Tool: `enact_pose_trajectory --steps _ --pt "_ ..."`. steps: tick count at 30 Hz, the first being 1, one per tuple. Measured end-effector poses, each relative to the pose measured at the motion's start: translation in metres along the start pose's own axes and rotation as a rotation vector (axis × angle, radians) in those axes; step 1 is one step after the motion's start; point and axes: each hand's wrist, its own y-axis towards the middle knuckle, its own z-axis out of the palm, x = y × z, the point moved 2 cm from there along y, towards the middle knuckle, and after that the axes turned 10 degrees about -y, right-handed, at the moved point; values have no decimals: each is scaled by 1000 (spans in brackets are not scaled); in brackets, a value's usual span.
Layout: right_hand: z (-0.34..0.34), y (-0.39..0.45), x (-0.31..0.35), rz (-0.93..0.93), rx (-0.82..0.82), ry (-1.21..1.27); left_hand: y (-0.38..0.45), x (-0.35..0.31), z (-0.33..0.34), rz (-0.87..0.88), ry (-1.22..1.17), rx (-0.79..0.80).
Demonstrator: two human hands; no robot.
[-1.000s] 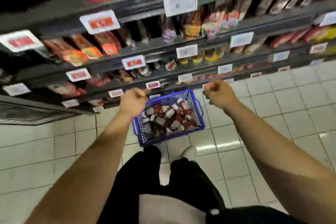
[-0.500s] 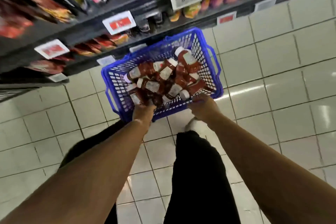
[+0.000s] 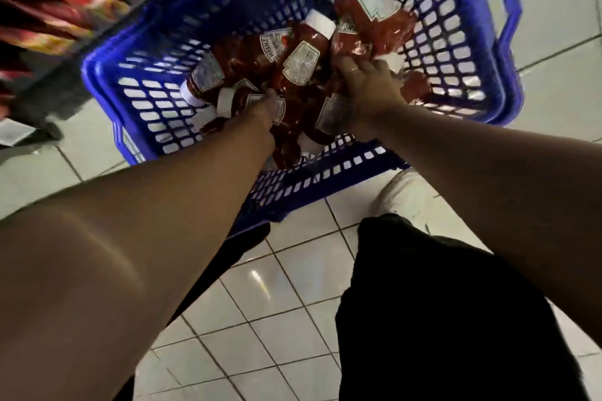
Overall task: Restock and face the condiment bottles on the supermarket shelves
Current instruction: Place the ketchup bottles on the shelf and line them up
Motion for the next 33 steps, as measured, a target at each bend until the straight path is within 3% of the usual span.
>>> enact_pose_trajectory --steps 4,8,11,17,22,29,33 --pt "-19 -13 4 0 -1 234 -20 0 -23 21 -139 39" --pt "-45 -60 9 39 -93 491 -73 14 -49 83 -254 234" --pt "-83 -115 2 64 -83 866 -143 18 -60 85 -339 365" --pt "-220 -244 2 -146 -173 1479 -339 -18 -52 130 -338 614" --pt "-366 -336 34 -149 12 1979 -509 -73 -54 434 -217 774" --pt "-557 -452 112 -556 154 1856 -717 -166 -68 811 -200 840" --pt "-645 -499 154 -715 58 1692 -820 -216 -93 1018 -247 1102"
